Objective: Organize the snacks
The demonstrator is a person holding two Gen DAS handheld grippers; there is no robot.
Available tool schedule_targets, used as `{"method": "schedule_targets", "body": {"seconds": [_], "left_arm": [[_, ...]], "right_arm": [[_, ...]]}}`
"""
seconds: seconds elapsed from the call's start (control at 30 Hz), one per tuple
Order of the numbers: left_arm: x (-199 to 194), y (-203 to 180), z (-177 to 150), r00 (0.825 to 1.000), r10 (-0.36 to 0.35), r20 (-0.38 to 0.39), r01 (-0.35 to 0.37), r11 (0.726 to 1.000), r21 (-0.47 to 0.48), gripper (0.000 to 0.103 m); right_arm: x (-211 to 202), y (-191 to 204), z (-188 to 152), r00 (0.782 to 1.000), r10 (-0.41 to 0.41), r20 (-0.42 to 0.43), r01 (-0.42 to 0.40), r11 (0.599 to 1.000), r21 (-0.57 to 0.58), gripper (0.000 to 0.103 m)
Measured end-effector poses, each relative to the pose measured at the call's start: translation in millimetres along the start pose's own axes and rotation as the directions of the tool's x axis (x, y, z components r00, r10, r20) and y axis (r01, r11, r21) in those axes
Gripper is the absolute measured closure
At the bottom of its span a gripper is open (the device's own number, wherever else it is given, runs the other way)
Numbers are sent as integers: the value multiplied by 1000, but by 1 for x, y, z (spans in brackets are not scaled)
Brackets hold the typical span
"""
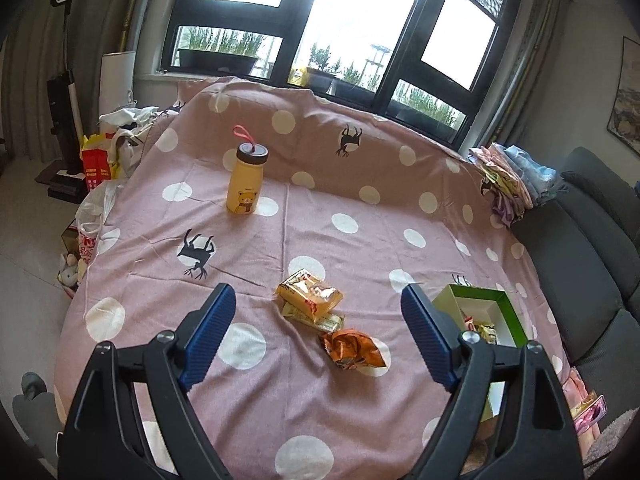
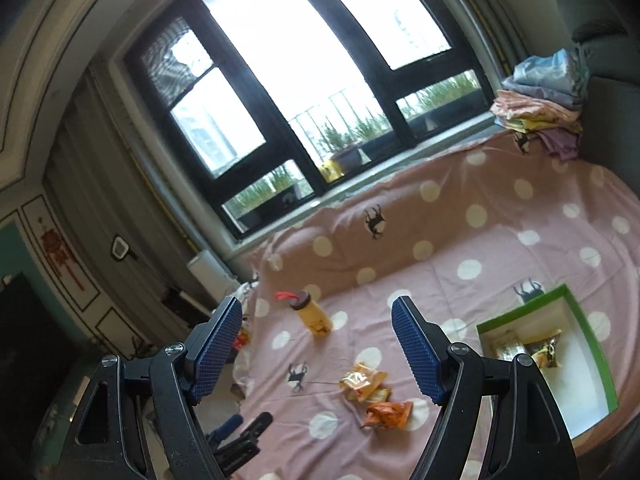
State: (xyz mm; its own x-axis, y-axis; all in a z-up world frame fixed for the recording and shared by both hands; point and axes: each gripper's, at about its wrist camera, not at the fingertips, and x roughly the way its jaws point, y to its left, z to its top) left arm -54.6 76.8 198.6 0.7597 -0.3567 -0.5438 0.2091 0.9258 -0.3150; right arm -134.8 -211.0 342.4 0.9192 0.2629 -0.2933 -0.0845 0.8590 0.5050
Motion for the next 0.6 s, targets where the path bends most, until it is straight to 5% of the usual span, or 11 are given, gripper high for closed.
{"method": "schedule_targets", "body": {"seconds": [0.13,0.23,0.4,0.5,0.6], "left_arm": [[28,-8,-5,999,20,-30,-20,1000,10,14],[55,-12,-10,996,48,-74,-46,999,22,14],[91,-15,-20,989,73,-126,-71,997,19,14],[115,-17,-30,982,85,-170,-82,996,23,14],[138,-18,-44,970,87,-228,-84,996,27,14]], "right_arm": [[11,4,-9,991,127,-47,-127,992,12,17],[47,-14,-30,980,141,-142,-135,990,47,17],[114,-44,-80,968,-68,-243,55,997,-61,17],[160,-68,-108,927,-170,-335,144,984,-100,17],[202,-99,-132,883,-174,-436,160,985,-69,17]]}}
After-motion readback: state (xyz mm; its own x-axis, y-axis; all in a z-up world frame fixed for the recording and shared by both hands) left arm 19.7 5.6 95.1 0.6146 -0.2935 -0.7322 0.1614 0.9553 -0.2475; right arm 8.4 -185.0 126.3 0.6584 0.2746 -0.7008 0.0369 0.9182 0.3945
